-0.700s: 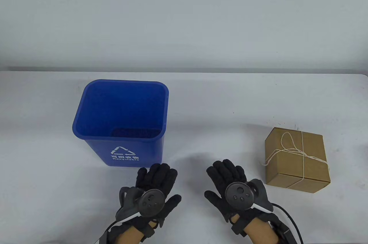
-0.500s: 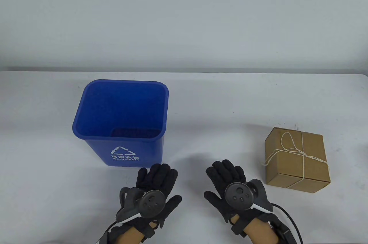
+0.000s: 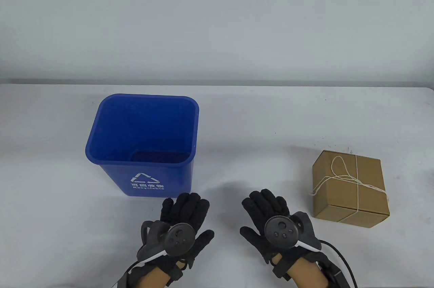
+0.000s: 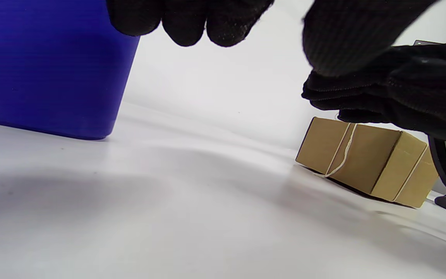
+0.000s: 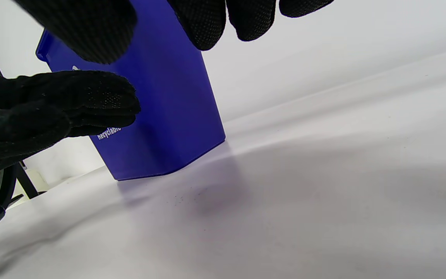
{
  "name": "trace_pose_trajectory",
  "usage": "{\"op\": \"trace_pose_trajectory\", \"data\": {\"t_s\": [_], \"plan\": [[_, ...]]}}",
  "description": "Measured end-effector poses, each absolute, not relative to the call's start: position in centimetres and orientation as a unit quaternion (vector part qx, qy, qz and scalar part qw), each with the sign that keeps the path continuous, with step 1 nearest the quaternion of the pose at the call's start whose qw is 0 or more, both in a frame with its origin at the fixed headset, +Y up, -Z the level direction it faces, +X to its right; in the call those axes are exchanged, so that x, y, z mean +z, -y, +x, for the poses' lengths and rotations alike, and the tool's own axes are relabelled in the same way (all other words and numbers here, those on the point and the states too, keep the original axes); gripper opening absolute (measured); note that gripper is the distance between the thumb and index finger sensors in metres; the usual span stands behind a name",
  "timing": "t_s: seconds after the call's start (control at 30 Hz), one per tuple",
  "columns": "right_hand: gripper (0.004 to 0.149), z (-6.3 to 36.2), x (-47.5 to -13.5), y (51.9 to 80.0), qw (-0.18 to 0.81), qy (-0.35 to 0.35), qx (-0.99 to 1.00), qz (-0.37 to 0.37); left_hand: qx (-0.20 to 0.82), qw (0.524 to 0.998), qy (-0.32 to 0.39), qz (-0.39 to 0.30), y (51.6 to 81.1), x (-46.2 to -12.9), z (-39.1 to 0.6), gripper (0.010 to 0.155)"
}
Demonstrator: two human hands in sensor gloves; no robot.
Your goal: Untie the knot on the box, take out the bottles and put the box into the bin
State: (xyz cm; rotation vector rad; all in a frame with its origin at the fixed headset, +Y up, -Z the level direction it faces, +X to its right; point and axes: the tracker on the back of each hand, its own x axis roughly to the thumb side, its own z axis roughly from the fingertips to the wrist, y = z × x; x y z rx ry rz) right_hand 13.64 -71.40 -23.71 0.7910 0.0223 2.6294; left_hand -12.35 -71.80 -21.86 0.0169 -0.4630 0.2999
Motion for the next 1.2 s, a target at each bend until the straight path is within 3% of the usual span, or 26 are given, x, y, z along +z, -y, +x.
{"op": "trace_pose_trajectory", "data": {"t_s": [0.57, 0.97, 1.2], "plan": [[0.072, 14.8, -24.0, 70.3, 0.203, 0.019, 0.942, 0.266, 0.162, 0.96, 0.23, 0.002, 71.7, -22.1, -12.4, 0.083], [0.069, 20.3, -25.0, 68.6, 0.245, 0.06, 0.948, 0.191, 0.162, 0.959, 0.235, -0.01, 71.8, -22.1, -12.2, 0.082], [0.069, 25.6, -28.3, 66.1, 0.162, 0.075, 0.979, 0.095, 0.163, 0.959, 0.233, -0.015, 71.8, -22.1, -12.2, 0.082]]}}
